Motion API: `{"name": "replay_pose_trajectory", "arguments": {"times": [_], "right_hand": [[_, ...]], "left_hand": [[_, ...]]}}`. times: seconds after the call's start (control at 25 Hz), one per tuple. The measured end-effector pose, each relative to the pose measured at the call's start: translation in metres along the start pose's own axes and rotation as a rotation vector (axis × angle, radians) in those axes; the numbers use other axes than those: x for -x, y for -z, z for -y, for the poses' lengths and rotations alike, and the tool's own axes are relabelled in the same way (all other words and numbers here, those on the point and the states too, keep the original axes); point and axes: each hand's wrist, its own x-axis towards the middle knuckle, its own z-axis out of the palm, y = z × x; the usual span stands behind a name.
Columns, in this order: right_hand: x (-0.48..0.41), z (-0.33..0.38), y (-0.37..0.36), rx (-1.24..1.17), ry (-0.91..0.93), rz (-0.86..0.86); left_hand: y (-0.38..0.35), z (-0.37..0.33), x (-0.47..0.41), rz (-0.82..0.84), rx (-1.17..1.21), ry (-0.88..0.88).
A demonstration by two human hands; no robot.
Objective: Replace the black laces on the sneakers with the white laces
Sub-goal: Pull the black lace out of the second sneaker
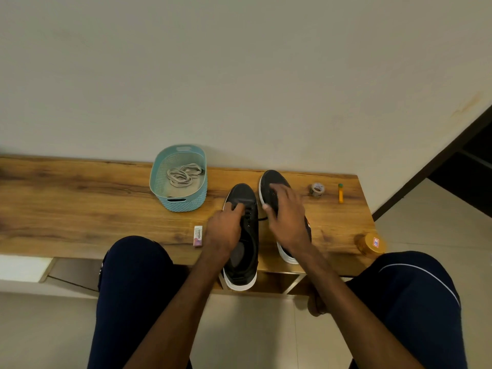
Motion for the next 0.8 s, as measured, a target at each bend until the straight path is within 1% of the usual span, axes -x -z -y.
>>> {"name": "replay_pose_trajectory", "arguments": {"times": [0.08,0.12,0.2,0.28,0.36,0.4,0.44,0.48,0.52,0.56,0.6,0.64,0.72,0.8], "right_hand": [[0.026,0.004,-0.018,0.002,0.072,0.101],[0.037,0.003,-0.027,0.034,0.104,0.122],[0.049,-0.004,-0.044,0.126,0.149,0.089],[0.05,-0.01,-0.05,0.148,0.113,0.019],[0.05,-0.009,-0.051,0.171,0.061,-0.048],[0.051,-0.009,-0.051,0.214,0.059,-0.075],[0.052,-0.008,-0.051,0.266,0.07,-0.096],[0.052,-0.008,-0.051,0.315,0.087,-0.107],[0.052,-0.008,-0.051,0.356,0.101,-0.113],[0.052,-0.009,-0.051,0.389,0.107,-0.114],[0.051,-0.009,-0.05,0.411,0.11,-0.111],[0.05,-0.008,-0.05,0.424,0.114,-0.106],[0.049,-0.008,-0.049,0.442,0.116,-0.093],[0.05,-0.006,-0.049,0.452,0.111,-0.083]], "left_hand": [[-0.001,-0.005,-0.004,-0.026,0.048,0.032],[-0.003,-0.004,-0.006,-0.04,0.09,0.053],[-0.004,-0.001,-0.007,-0.09,0.238,0.124],[-0.006,0.006,-0.009,-0.104,0.457,0.273],[-0.003,0.015,-0.012,-0.049,0.806,0.442],[-0.002,0.018,-0.013,-0.01,0.907,0.472],[0.0,0.019,-0.013,0.042,0.896,0.43],[0.003,0.02,-0.013,0.114,0.771,0.32],[0.004,0.02,-0.013,0.171,0.583,0.193],[0.006,0.018,-0.013,0.189,0.406,0.082],[0.007,0.016,-0.013,0.184,0.272,0.007],[0.01,0.014,-0.012,0.159,0.19,-0.031],[0.012,0.012,-0.014,0.081,0.123,-0.044],[0.012,0.009,-0.012,-0.053,0.152,-0.022]]}}
